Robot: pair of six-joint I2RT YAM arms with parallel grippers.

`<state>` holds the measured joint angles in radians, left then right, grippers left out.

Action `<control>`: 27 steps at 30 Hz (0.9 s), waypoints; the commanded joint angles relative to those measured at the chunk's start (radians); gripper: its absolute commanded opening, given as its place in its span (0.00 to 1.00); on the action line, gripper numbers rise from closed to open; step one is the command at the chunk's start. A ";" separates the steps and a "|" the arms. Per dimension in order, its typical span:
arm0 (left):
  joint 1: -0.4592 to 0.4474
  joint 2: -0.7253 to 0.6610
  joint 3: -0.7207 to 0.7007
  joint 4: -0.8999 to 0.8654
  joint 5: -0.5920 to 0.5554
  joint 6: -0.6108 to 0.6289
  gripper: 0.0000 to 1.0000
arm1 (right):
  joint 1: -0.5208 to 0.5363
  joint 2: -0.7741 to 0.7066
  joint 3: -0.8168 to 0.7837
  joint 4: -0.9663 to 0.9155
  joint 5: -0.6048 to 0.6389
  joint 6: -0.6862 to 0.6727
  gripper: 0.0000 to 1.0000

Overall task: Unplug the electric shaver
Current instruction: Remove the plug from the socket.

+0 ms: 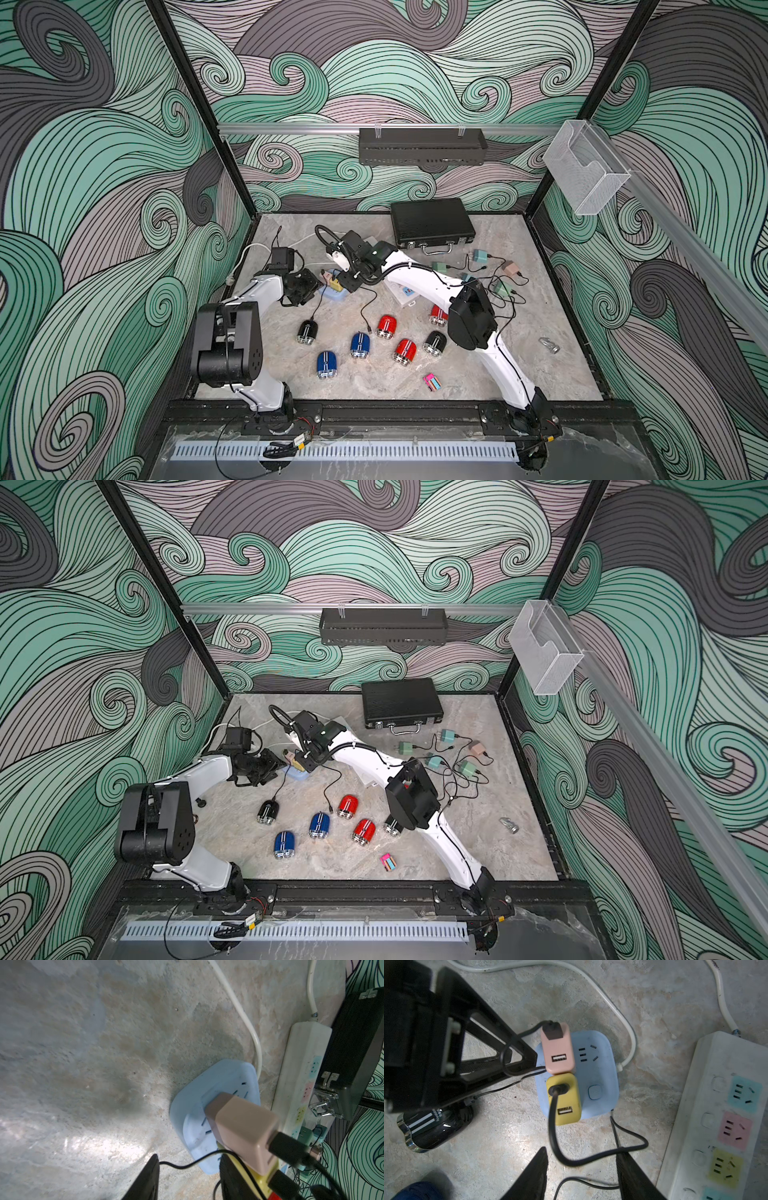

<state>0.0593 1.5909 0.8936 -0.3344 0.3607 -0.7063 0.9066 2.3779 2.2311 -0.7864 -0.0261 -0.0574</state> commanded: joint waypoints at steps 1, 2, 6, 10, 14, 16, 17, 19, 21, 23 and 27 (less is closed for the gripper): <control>0.011 0.020 -0.004 0.016 0.015 0.018 0.46 | 0.001 0.040 0.043 -0.030 -0.034 -0.052 0.54; 0.011 0.025 -0.004 0.020 0.017 0.018 0.46 | 0.002 0.049 0.058 -0.038 -0.039 -0.056 0.54; 0.011 0.039 -0.009 0.030 0.016 0.018 0.45 | 0.001 0.074 0.095 -0.051 -0.057 -0.065 0.54; 0.013 0.049 -0.014 0.037 0.014 0.018 0.45 | 0.002 0.098 0.127 -0.053 -0.061 -0.074 0.55; 0.013 0.052 -0.019 0.035 0.008 0.019 0.45 | 0.002 0.129 0.176 -0.063 -0.058 -0.088 0.55; 0.013 0.052 -0.023 0.034 0.004 0.021 0.45 | 0.000 0.146 0.201 -0.068 -0.061 -0.095 0.55; 0.013 0.052 -0.022 0.032 0.001 0.021 0.45 | -0.002 0.159 0.218 -0.075 -0.066 -0.096 0.54; 0.014 0.054 -0.027 0.031 -0.002 0.022 0.44 | -0.005 0.183 0.255 -0.096 -0.074 -0.102 0.54; 0.013 0.056 -0.033 0.033 -0.003 0.022 0.44 | -0.005 0.197 0.270 -0.106 -0.078 -0.111 0.53; 0.013 0.059 -0.034 0.033 -0.005 0.022 0.44 | -0.005 0.204 0.277 -0.104 -0.085 -0.115 0.52; 0.013 0.064 -0.035 0.034 -0.005 0.022 0.44 | -0.005 0.226 0.300 -0.106 -0.103 -0.123 0.49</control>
<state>0.0612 1.6405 0.8661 -0.3008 0.3664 -0.7017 0.9047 2.5874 2.5011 -0.8635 -0.0944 -0.1432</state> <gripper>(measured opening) 0.442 0.499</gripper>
